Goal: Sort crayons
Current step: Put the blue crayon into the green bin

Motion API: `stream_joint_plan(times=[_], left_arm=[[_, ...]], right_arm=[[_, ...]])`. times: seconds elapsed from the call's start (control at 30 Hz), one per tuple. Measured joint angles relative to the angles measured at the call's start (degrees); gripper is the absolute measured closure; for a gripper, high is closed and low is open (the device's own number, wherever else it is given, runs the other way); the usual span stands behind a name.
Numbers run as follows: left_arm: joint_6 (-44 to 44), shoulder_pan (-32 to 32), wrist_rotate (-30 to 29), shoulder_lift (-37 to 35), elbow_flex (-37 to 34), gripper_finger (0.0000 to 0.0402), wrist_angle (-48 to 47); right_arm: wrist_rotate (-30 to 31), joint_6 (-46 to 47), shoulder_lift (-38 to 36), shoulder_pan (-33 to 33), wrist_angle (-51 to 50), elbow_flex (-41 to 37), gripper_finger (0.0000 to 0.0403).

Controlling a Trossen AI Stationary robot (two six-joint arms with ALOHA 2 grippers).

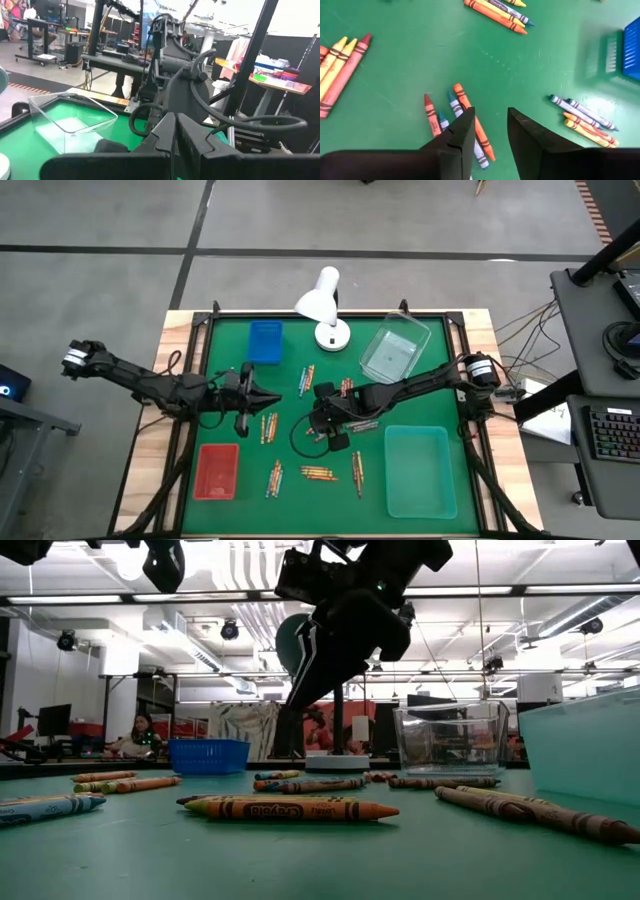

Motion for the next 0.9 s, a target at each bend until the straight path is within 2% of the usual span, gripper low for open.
stream_joint_plan(times=[0.27, 0.47, 0.9], left_arm=[[7.19, 0.0, -0.09, -6.05, 0.64, 0.0402, -1.53], [8.64, 0.0, -0.11, -8.65, 0.53, 0.0402, -3.78], [8.64, 0.0, -0.11, -8.24, 0.33, 0.0402, -4.21]], right_arm=[[-0.02, -1.6, 0.0, -0.25, 0.59, 0.0, 0.0258], [-0.02, -0.71, 0.0, -0.25, 1.13, -0.31, 0.0269], [-0.61, 0.26, 0.0, -0.25, 9.8, -3.25, 0.0277]])
